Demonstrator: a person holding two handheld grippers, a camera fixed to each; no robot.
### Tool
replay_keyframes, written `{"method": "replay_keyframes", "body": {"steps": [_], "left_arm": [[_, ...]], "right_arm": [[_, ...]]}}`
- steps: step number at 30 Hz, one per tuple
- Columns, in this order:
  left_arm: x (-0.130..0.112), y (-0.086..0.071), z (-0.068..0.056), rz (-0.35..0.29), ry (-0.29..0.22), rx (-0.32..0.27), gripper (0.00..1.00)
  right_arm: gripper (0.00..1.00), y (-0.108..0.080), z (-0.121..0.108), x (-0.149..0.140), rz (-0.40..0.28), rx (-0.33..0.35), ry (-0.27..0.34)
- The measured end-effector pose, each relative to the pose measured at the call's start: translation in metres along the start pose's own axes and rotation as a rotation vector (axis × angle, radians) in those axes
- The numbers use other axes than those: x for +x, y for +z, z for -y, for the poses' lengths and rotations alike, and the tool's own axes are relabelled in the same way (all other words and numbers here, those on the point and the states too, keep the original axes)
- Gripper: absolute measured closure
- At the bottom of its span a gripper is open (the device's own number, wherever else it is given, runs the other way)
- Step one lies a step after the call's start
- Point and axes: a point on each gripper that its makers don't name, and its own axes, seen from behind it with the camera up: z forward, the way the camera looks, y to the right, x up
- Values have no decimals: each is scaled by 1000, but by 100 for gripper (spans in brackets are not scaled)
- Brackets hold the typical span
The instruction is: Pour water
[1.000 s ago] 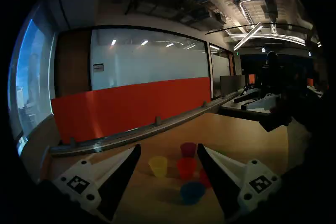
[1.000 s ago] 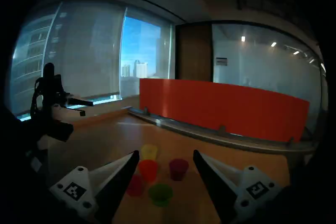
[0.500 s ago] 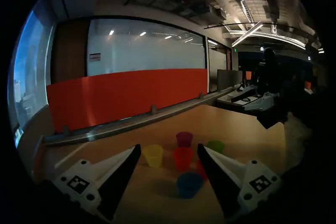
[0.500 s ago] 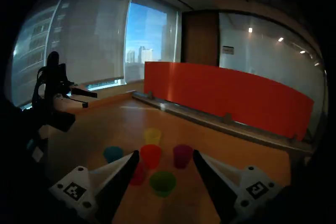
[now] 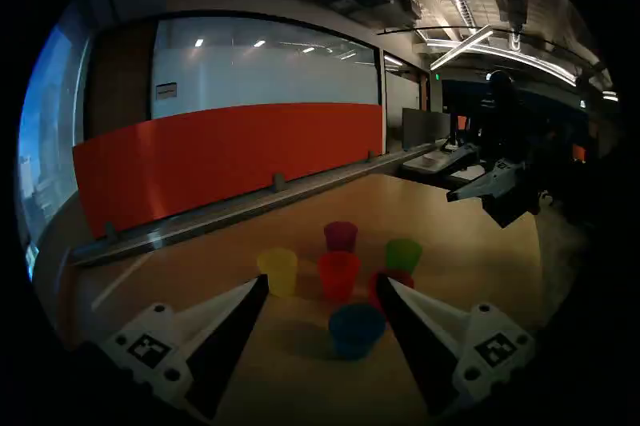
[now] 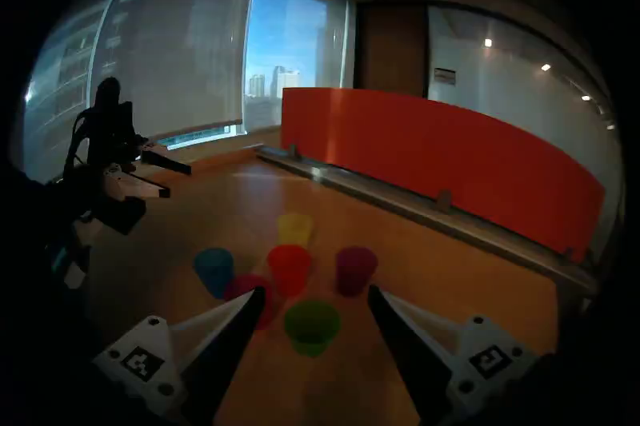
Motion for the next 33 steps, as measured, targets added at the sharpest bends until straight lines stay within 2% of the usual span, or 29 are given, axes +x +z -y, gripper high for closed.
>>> {"method": "replay_keyframes", "body": {"steps": [12,22,27,33], "left_arm": [[-38,18,-10,68,-2,-29,0],[-75,31,-21,130,-29,-68,0],[-88,36,-26,155,-47,-87,0],[-99,39,-33,183,-43,-110,0]], "right_arm": [[1,22,-1,-30,52,28,15],[1,41,2,-60,102,37,11],[1,49,2,-75,121,35,20],[1,57,1,-89,144,33,28]]}}
